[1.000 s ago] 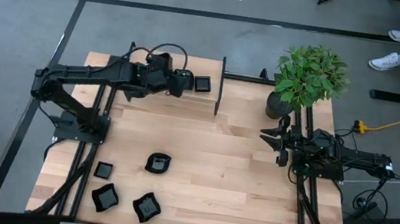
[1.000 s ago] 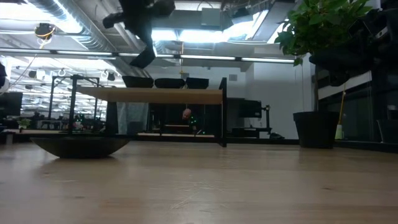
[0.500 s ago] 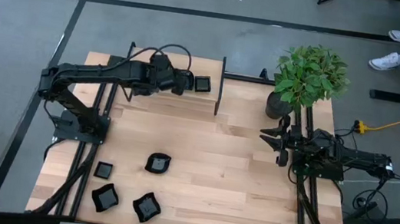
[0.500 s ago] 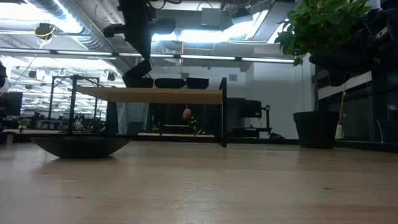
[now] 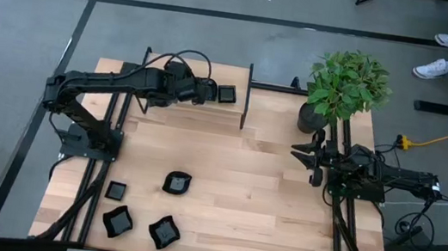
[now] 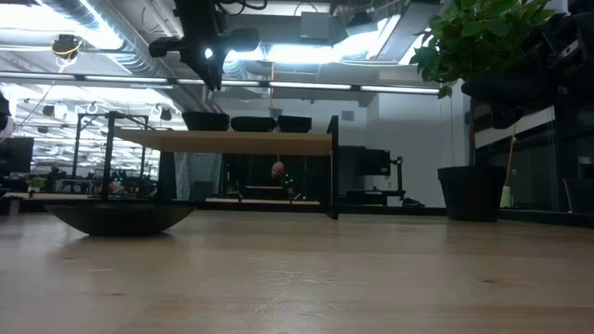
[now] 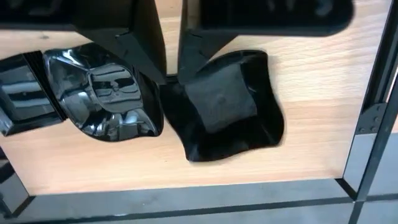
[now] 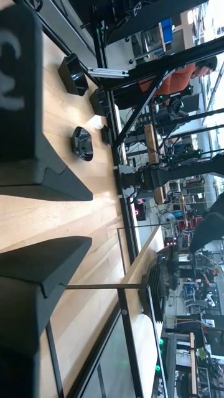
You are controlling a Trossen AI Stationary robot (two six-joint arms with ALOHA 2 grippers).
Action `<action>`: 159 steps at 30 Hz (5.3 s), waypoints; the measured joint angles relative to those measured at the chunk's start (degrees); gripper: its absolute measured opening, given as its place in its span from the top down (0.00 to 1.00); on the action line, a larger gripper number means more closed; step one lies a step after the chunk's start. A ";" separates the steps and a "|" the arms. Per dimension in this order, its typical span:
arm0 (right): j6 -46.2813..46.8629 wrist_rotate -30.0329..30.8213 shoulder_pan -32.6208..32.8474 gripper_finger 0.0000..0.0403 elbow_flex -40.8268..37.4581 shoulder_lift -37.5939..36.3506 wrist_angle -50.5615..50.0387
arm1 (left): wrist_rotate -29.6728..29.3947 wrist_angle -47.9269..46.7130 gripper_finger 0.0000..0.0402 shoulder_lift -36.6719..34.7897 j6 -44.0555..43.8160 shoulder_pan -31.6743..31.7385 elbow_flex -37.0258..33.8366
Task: Pick & Place Mini shaped plates
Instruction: Stack the leaf shaped plate on top of the leaf shaped plates on the shelf
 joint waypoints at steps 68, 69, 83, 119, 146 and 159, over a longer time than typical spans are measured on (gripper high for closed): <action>0.00 0.00 -0.01 0.74 0.00 -0.01 0.00 | 53.50 -5.35 0.36 7.36 -60.34 -20.96 -0.01; 0.00 0.00 -0.01 0.74 0.00 0.00 0.00 | 53.54 -5.50 0.36 7.33 -61.77 -21.77 -0.01; 0.00 -0.02 0.00 0.74 0.00 0.04 -0.02 | 53.18 -0.59 0.36 12.64 -52.37 -31.98 -0.01; 0.00 0.00 -0.01 0.74 0.00 0.07 0.00 | 42.80 6.32 0.38 29.24 -8.62 -31.20 -0.01; 0.00 0.00 0.00 0.74 0.00 0.09 0.00 | 38.76 6.59 0.97 31.78 -25.56 -30.86 0.01; 0.00 0.00 -0.02 0.74 0.00 0.09 0.00 | 39.09 7.56 0.99 27.25 -27.64 -29.19 0.03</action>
